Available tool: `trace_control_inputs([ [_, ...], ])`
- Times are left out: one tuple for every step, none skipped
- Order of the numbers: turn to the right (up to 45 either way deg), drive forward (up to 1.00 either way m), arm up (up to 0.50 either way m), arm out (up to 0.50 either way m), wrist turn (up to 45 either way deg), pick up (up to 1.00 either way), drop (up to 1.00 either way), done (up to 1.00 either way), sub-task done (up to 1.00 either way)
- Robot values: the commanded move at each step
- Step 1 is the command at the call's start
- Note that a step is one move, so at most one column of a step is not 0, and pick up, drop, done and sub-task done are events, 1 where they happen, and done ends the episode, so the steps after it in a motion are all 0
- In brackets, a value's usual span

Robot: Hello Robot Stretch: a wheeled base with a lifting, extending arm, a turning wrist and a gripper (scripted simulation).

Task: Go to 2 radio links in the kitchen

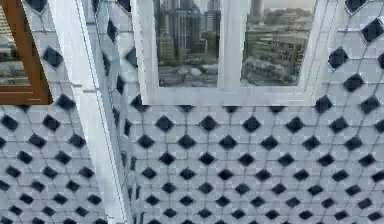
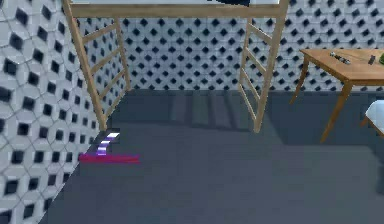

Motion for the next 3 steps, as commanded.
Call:
trace_control_inputs([
  [-36.0, 0.0, 0.0, 0.0, 0.0, 0.0, 0.0, 0.0, 0.0],
  [0.0, 0.2, 0.0, 0.0, 0.0, 0.0, 0.0, 0.0, 0.0],
  [-45.0, 0.0, 0.0, 0.0, 0.0, 0.0, 0.0, 0.0, 0.0],
])
